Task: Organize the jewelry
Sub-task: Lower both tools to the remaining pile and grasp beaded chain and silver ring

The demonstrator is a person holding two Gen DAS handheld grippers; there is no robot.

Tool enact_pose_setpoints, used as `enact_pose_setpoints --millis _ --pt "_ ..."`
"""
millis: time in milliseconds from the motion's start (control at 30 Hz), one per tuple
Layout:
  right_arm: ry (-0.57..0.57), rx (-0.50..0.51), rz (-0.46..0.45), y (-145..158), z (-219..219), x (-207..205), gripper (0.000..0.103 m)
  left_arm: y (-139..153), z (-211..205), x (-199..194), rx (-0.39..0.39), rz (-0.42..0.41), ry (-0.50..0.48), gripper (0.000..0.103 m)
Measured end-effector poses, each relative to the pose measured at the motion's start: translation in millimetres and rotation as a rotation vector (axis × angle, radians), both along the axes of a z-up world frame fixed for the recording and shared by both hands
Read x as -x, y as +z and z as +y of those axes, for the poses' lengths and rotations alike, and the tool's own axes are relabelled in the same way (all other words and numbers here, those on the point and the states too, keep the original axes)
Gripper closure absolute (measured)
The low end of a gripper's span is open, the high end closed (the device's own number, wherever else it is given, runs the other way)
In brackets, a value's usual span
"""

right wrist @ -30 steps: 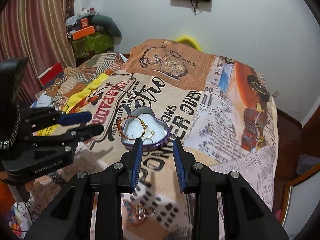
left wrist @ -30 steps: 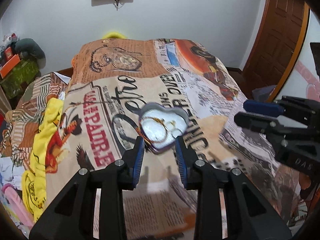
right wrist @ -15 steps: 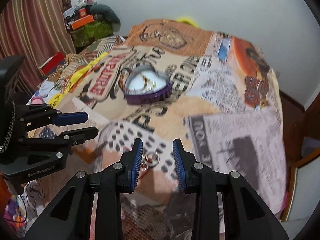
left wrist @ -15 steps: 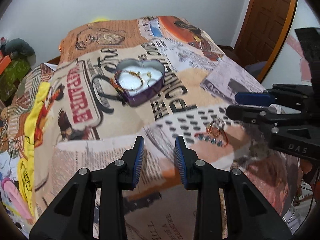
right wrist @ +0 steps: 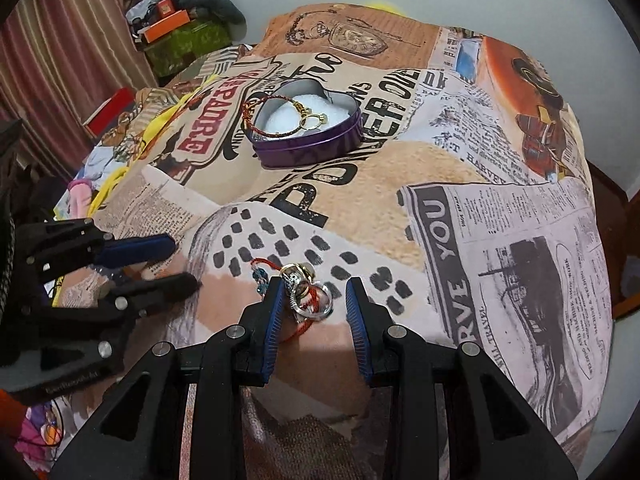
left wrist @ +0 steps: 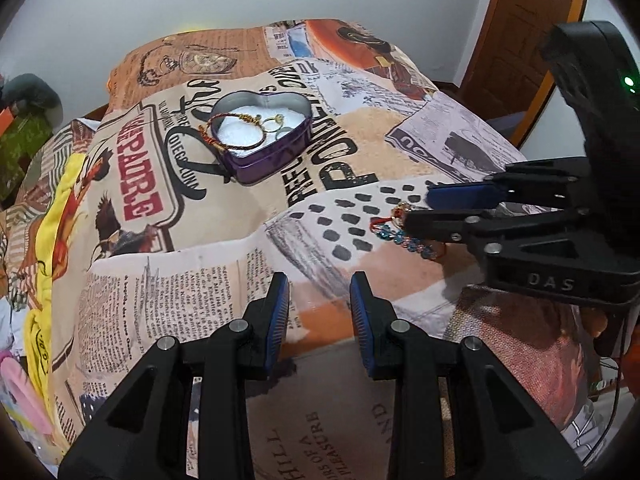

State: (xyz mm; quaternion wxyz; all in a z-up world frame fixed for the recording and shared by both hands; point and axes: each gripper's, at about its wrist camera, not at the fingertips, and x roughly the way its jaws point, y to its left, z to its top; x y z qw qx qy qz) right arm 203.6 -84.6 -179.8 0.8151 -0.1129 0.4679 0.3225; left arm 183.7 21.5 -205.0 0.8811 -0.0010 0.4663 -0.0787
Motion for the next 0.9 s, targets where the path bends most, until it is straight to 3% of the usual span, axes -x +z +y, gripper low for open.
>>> enact_pose_setpoints --millis 167,233,700,900 --pt "0.007 -0.012 -0.008 -4 3 -2 0.075 0 -4 -2 0.012 -0.001 -0.010 0.072" --pt "0.011 -0.028 -0.011 -4 2 -2 0.085 1 -5 -3 0.018 0.000 -0.012 0.072" --pt "-0.010 -0.101 -0.046 18 -27 10 0.085 8 -38 -11 0.045 0.002 -0.048 0.072" --pt "-0.050 -0.108 -0.069 24 -45 9 0.085 -3 -45 -23 0.062 0.021 -0.010 0.072"
